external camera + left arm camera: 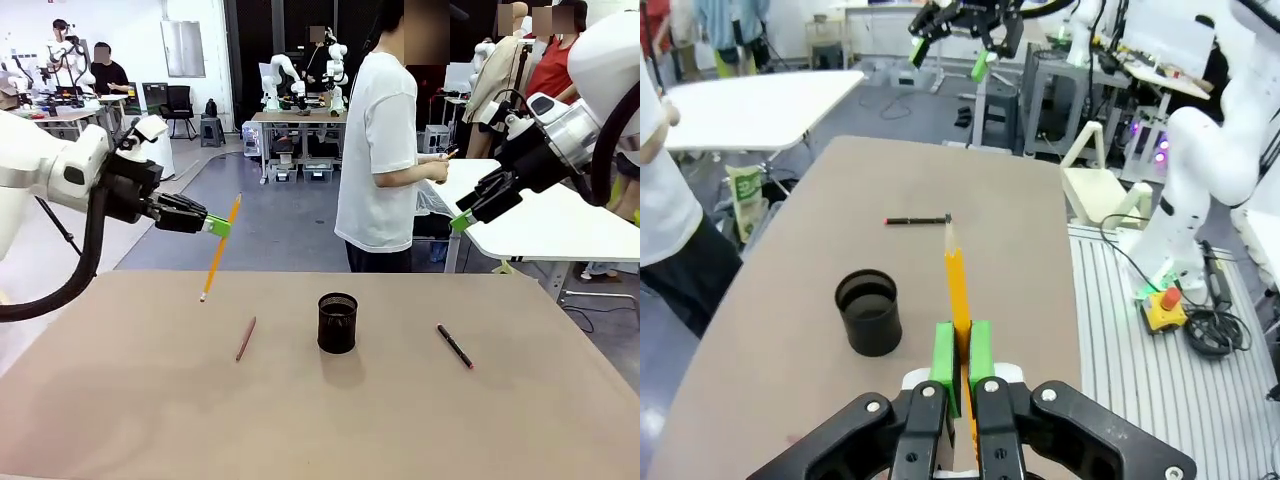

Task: Place the pens into the pen holder.
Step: Pick up a writing instrument from the table and place it into the Pen holder.

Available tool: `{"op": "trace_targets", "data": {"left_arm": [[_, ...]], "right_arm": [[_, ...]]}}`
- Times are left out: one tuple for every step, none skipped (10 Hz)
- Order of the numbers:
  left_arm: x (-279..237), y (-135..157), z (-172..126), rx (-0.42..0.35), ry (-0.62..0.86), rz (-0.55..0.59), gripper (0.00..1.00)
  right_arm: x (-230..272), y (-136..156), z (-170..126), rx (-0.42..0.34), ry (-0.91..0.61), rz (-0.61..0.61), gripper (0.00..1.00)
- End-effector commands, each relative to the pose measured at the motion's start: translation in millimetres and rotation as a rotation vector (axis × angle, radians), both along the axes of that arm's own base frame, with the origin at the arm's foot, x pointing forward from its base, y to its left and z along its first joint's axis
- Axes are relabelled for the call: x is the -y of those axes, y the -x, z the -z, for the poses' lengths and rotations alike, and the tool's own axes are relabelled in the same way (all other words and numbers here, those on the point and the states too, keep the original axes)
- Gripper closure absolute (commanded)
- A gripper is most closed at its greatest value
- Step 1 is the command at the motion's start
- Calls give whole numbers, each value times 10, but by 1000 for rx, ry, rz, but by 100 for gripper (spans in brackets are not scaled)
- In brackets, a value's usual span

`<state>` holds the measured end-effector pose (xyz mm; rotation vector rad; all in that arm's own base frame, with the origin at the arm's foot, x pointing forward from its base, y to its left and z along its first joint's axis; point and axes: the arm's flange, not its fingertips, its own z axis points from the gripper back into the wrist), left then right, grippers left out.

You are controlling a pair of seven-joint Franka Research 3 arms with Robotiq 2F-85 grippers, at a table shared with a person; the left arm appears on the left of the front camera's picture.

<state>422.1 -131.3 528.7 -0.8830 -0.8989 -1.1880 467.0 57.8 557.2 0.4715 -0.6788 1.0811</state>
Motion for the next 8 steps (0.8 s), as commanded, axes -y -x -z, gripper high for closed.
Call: {"op": "trace_targets", "data": {"left_arm": [[306, -58, 192, 156, 94, 36, 100], [457, -120, 242, 244, 146, 97, 100], [596, -108, 259, 308, 190, 112, 100], [747, -167, 285, 407, 245, 129, 100], [946, -220, 341, 518, 297, 38, 100], [1063, -298, 384, 526, 291, 44, 100], [1151, -454, 443, 519, 317, 58, 100], [1251, -546, 517, 493, 330, 42, 100]], "right_arm": [[1, -3, -11, -2, -5, -1, 0], [1, -3, -11, -2, -5, -1, 0], [1, -3, -11, -2, -5, -1, 0], [1, -3, -11, -2, -5, -1, 0], [1, -3, -11, -2, -5, -1, 0], [1, -3, -11, -2, -5, -1, 0], [1, -3, -11, -2, -5, -1, 0], [1, -3, -11, -2, -5, -1, 0]]}}
